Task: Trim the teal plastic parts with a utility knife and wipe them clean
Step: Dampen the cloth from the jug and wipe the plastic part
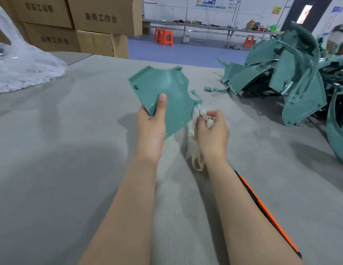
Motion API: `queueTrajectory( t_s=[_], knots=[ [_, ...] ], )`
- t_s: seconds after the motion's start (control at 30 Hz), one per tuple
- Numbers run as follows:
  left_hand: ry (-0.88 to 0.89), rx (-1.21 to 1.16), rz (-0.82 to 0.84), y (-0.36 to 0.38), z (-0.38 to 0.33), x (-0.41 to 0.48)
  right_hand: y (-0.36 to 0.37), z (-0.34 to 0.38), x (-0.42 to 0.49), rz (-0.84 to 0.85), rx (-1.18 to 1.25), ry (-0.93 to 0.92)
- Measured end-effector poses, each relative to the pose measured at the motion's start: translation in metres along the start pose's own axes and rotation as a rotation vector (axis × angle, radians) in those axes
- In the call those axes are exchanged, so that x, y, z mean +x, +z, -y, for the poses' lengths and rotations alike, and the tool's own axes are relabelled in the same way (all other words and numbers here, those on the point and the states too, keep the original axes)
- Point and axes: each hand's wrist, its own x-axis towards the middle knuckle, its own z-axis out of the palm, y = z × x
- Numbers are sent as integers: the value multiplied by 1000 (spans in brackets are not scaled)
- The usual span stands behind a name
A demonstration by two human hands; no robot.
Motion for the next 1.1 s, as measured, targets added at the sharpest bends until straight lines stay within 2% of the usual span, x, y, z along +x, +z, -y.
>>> queueTrajectory(
  t_s=[0.1, 0.17, 0.23, 0.3, 0.37, 0.43, 0.47, 0.53, 0.63, 0.7, 0.77, 0.83, 0.9, 0.97, 1.0, 1.03, 1.1],
  knots=[
    [383, 544, -54, -2, 3, -4, -6, 14, 3, 51, 298, 185],
    [531, 863, 28, -2, 7, -10, -17, 24, 8, 262, 640, 347],
    [532, 976, 214, 2, 13, -11, -31, 26, 11, 475, 896, 389],
    [510, 1155, 359, 3, 20, -8, -38, 25, 11, 562, 805, 373],
    [430, 1426, 511, 2, 29, -6, -38, 22, 12, 468, 627, 404],
    [170, 1510, 666, -3, 36, -7, -36, 17, 13, 333, 581, 453],
    [47, 1465, 695, -5, 38, -8, -36, 14, 14, 278, 593, 463],
    [-40, 1282, 610, -9, 35, -4, -38, 8, 17, 220, 616, 481],
    [-69, 862, 294, -13, 24, 8, -42, 2, 20, 227, 651, 529],
    [-217, 454, 100, -15, 21, 14, -43, 0, 22, 248, 676, 568],
    [-400, 47, 71, -14, 20, 15, -44, 3, 22, 288, 697, 599],
    [-463, -164, 94, -13, 20, 15, -40, 5, 21, 261, 650, 603],
    [-425, -256, 74, -12, 19, 14, -36, 3, 22, 75, 467, 488],
    [-377, -301, 48, -13, 17, 14, -35, 2, 23, -211, 213, 265],
    [-359, -301, 44, -12, 16, 13, -36, 6, 20, -296, 156, 126],
    [-343, -285, 40, -11, 16, 13, -34, 12, 16, -301, 141, -19],
    [-302, -268, 39, -7, 17, 12, -20, 22, 3, -86, 76, -300]
  ],
)
